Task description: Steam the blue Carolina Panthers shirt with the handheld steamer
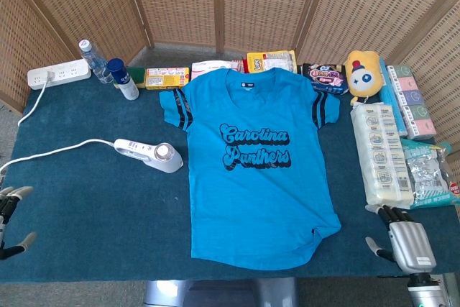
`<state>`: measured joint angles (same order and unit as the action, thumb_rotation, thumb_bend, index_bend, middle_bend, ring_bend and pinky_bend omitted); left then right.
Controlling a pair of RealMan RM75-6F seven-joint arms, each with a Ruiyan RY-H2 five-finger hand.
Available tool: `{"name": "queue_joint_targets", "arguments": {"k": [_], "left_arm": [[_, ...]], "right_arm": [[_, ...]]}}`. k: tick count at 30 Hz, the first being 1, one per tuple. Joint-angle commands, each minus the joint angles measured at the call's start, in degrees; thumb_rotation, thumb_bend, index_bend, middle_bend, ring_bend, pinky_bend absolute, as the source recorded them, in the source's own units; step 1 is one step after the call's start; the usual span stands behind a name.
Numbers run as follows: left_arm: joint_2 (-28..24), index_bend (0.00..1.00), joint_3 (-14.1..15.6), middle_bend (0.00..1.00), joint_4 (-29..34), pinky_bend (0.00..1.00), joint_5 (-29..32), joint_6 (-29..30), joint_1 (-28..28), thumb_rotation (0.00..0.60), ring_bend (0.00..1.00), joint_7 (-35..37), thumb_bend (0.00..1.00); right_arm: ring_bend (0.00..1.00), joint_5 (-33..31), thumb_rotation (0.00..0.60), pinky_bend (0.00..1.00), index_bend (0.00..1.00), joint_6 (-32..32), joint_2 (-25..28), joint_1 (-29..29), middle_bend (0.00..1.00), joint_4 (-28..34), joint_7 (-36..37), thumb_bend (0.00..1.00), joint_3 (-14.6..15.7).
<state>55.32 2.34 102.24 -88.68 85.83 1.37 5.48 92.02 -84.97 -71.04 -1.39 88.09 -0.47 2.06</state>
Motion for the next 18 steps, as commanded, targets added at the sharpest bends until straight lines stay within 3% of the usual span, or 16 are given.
{"name": "queue_joint_targets", "arguments": {"k": [1,18], "left_arm": [[-0.68,0.14,-0.36,0.20,0.70,0.26,-0.07,-0.78,-0.80,0.600,0.11,-0.99,0.24],[-3.43,0.14,-2.36,0.20,4.21,0.26,0.80,-1.49,-3.03,0.600,0.11,-2.73,0.24]], "right_arm": [[0.28,1.04,0.600,0.35,0.26,1.50,-0.85,-1.12,0.30,-1.21,-0.43,0.28,0.46],[0.28,5.19,0.600,0.35,0.27,5.06,-6.40,-4.67,0.30,-9.99,-1.09,0.20,1.82]]}}
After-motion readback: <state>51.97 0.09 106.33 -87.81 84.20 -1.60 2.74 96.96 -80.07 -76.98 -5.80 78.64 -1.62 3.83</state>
